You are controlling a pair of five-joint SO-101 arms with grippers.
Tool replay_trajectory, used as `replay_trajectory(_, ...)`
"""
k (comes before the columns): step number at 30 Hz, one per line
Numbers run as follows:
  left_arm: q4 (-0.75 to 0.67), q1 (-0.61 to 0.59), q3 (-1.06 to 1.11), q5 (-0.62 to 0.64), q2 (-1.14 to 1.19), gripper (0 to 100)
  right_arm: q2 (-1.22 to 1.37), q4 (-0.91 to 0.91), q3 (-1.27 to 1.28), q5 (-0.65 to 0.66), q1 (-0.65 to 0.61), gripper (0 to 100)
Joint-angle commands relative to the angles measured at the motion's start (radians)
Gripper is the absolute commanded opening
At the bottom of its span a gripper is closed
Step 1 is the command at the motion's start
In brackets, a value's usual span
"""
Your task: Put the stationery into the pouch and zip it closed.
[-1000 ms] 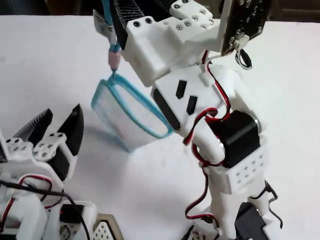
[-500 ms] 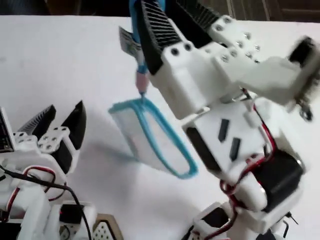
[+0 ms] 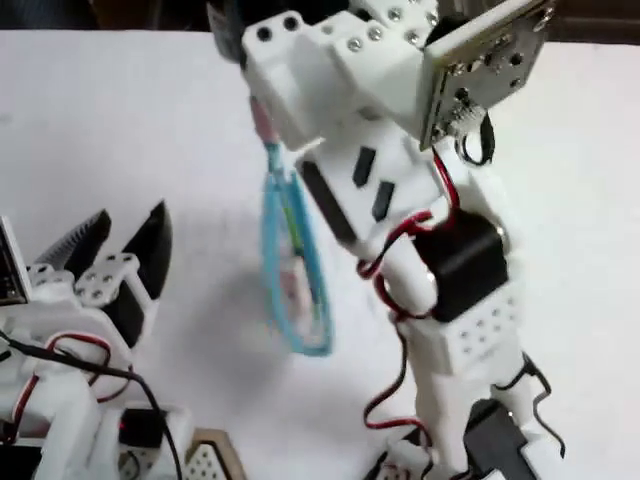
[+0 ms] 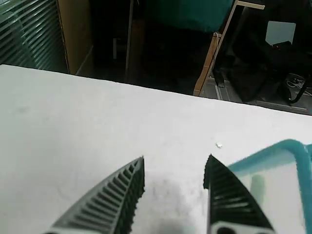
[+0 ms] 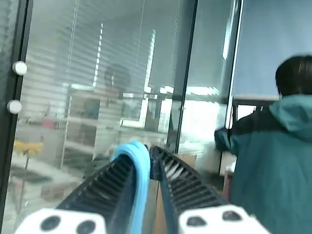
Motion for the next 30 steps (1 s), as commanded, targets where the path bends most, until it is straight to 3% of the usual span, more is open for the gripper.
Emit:
replay_trajectory(1, -0.006, 0.001, -0.006, -0.003, -0.002, 21, 0.001, -0.045, -0.124, 0.029, -0.031, 1.9)
replay_trajectory(6, -0.006, 0.001, -0.005, -0.002, -0.002, 21, 0.054, 0.047, -0.132, 0.192, -0.047, 1.7)
replay_trajectory(11, -0.006, -0.002, -0.012, -0.002, -0.004, 21, 0.111, 0.206, -0.026, 0.196, 0.025, 1.7)
replay_trajectory(22, 0.106, 0.005, -0.172, -0.002, -0.005, 21, 0.113, 0.211, 0.074, 0.193, 0.088, 1.7)
replay_trajectory(30, 0.163, 0.292, -0.138, -0.009, 0.001, 21, 0.031, 0.217, 0.081, 0.192, 0.005, 1.7)
